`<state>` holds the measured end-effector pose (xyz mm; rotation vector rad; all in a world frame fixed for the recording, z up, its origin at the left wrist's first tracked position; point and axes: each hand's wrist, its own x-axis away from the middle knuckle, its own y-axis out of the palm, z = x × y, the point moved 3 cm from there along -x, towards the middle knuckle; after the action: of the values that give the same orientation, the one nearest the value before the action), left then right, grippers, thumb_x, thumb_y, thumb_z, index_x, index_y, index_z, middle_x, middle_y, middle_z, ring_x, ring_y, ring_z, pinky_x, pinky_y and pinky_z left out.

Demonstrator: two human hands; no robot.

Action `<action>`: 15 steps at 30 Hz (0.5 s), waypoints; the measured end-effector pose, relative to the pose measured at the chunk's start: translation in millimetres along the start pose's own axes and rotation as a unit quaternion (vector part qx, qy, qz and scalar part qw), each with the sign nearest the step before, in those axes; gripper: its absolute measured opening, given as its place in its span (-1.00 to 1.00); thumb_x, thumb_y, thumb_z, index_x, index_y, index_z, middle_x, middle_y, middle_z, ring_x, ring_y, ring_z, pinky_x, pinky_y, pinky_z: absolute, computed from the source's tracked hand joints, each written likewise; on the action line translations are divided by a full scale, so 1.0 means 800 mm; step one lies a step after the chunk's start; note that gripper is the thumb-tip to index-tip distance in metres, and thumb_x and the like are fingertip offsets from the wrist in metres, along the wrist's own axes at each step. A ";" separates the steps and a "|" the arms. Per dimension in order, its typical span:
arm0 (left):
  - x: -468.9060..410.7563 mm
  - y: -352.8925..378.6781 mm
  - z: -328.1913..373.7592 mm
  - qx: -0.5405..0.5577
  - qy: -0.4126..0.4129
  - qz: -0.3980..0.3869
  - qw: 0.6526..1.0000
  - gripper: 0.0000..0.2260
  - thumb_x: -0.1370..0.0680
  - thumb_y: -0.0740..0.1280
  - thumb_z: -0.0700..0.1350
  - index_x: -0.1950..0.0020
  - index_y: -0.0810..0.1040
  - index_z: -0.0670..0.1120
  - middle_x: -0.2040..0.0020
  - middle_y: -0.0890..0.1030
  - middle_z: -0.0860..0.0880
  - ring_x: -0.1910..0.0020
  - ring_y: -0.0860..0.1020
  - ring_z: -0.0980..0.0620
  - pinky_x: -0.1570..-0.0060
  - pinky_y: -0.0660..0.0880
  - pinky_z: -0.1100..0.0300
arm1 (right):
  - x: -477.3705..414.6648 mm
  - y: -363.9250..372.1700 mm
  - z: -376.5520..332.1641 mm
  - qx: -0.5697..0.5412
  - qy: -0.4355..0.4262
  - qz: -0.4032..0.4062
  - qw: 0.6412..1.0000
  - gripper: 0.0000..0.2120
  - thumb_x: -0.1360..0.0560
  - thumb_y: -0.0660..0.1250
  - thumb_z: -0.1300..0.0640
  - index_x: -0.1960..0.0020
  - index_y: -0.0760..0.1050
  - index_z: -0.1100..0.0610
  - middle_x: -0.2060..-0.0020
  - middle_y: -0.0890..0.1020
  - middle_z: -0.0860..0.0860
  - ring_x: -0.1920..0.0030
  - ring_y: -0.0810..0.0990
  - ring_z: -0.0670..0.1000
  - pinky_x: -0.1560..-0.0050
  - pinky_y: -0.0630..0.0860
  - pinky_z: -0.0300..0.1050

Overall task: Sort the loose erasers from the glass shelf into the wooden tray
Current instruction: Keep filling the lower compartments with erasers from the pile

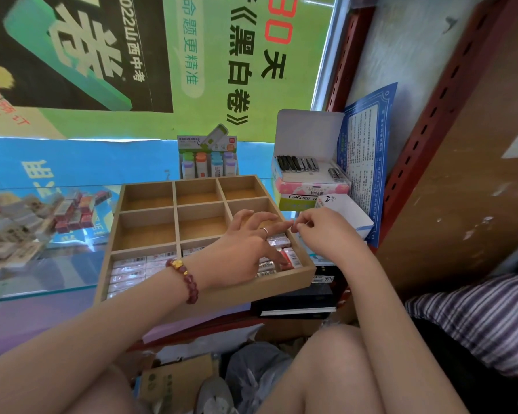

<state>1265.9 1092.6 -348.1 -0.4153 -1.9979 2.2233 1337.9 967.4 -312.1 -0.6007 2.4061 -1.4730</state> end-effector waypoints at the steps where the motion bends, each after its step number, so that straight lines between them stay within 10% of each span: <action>1: 0.000 0.002 0.000 0.010 -0.001 -0.006 1.000 -0.40 -0.42 0.18 -0.37 -0.26 0.48 0.25 -0.55 -0.03 0.11 -0.49 -0.10 0.03 -0.41 -0.18 -0.04 | 0.000 0.000 0.000 -0.001 0.001 0.000 1.000 -0.75 -0.55 0.16 0.20 -0.01 0.61 0.07 0.07 0.59 0.01 0.03 0.54 0.02 -0.05 0.52 -0.02; 15: -0.005 0.002 0.014 -0.090 0.020 -0.019 0.996 -0.41 -0.48 0.20 -0.28 -0.38 0.33 0.29 -0.55 -0.10 -0.02 -0.50 -0.11 -0.06 -0.42 -0.13 -0.07 | -0.003 0.002 0.003 0.004 0.010 -0.010 1.000 -0.78 -0.56 0.18 0.14 -0.04 0.60 0.09 0.03 0.62 0.04 0.01 0.55 0.04 -0.07 0.52 0.02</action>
<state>1266.4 1080.9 -348.7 -0.4327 -2.1748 2.0030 1340.8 967.3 -314.3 -0.6134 2.4147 -1.5023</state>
